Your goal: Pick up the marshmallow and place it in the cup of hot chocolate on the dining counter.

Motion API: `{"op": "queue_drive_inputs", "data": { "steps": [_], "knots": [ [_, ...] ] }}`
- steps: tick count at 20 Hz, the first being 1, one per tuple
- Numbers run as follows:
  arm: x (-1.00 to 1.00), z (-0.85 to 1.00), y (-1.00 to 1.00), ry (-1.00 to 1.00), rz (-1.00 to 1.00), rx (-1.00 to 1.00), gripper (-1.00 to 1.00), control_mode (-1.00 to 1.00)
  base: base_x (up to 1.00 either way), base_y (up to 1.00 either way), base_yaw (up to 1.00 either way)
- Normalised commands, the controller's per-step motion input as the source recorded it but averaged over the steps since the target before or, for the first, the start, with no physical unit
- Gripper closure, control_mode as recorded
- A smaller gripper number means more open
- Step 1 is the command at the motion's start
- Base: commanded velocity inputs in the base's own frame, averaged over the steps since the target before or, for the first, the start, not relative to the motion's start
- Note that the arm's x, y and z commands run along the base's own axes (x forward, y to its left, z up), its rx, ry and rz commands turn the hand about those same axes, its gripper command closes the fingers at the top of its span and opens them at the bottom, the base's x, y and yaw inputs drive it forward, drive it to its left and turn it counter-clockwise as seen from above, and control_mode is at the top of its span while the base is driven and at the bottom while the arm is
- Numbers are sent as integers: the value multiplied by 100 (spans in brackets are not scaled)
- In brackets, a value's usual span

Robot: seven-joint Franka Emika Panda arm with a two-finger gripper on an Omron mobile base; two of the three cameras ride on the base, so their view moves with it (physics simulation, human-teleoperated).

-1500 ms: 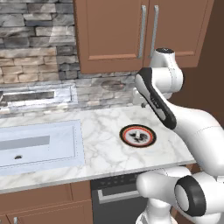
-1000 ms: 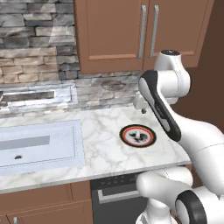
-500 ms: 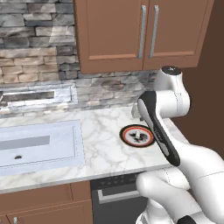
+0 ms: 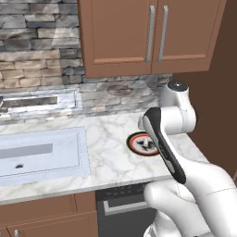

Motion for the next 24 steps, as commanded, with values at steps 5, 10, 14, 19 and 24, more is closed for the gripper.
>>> {"op": "queue_drive_inputs", "data": {
  "steps": [5,10,14,19,24],
  "knots": [
    [28,-28,-3,3,-11,1,-100,-100,0,0,0],
    [27,-44,-3,0,-10,0,-100,-100,0,0,0],
    [32,-52,-14,1,-6,1,-100,-100,0,0,0],
    [27,-56,-13,1,-2,0,-100,-100,0,0,0],
    [27,-42,-11,4,0,0,-100,-100,0,0,0]
  ]
}}
